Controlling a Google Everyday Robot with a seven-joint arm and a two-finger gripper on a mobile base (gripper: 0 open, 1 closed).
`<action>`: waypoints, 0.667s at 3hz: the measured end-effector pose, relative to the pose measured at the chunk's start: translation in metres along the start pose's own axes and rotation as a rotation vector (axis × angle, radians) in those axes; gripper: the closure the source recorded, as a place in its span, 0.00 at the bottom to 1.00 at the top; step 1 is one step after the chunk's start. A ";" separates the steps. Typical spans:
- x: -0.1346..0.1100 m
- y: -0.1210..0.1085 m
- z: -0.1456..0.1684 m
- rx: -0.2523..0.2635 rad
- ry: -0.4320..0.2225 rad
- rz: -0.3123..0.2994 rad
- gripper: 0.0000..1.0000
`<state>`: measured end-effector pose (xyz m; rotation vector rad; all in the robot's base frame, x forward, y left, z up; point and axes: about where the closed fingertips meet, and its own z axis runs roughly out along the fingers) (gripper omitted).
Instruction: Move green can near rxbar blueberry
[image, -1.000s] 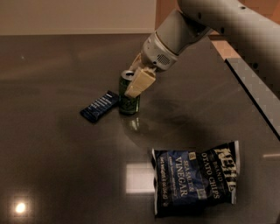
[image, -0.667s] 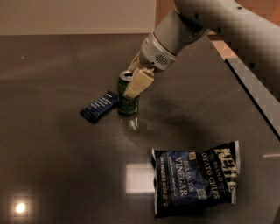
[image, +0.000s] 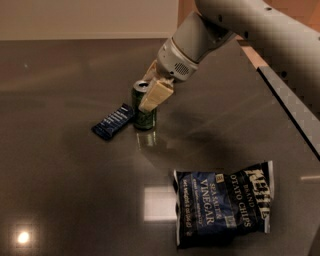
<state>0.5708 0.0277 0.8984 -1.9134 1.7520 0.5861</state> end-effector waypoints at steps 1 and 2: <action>-0.001 0.000 0.002 -0.002 0.000 -0.001 0.00; -0.001 0.000 0.002 -0.002 0.000 -0.001 0.00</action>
Offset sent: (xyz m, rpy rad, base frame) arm -0.0002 0.0014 -0.0008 0.0000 0.0010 0.0022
